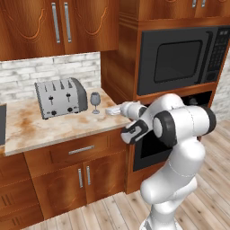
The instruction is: Retrieve the wine glasses from the counter and place one next to each plate.
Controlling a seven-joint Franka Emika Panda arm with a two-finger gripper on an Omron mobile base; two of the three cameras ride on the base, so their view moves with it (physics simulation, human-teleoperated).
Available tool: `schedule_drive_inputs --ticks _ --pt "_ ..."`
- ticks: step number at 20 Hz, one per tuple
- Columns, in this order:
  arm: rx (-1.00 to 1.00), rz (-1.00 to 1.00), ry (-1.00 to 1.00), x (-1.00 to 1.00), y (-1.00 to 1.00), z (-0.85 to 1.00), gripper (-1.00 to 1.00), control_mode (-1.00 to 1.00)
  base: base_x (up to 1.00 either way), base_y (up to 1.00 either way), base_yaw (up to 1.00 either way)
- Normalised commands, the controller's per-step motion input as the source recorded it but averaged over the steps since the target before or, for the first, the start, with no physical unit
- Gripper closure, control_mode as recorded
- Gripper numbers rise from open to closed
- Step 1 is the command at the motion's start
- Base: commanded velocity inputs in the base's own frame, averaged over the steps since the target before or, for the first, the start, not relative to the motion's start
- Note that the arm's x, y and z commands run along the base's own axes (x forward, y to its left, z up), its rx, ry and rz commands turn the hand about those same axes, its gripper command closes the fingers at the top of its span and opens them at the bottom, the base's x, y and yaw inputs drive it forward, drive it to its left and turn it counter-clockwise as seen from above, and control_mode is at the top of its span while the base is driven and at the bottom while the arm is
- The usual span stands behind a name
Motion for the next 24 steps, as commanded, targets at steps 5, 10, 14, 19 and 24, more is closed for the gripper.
schedule_drive_inputs --ticks 5,10,14,19,24 --pt "0.00 0.00 0.00 0.30 0.00 -0.01 -1.00 -1.00 0.00 0.00 0.00" --pt "0.00 0.00 0.00 0.13 0.00 -0.04 -1.00 -1.00 0.00 0.00 0.00" --pt "0.00 0.00 0.00 0.24 0.01 -0.14 -1.00 -1.00 0.00 0.00 0.00" --pt "0.00 0.00 0.00 0.45 0.06 -0.16 -1.00 -1.00 0.00 0.00 0.00" --pt "0.00 -0.01 0.00 0.40 0.09 -0.14 -1.00 -1.00 0.00 0.00 0.00"
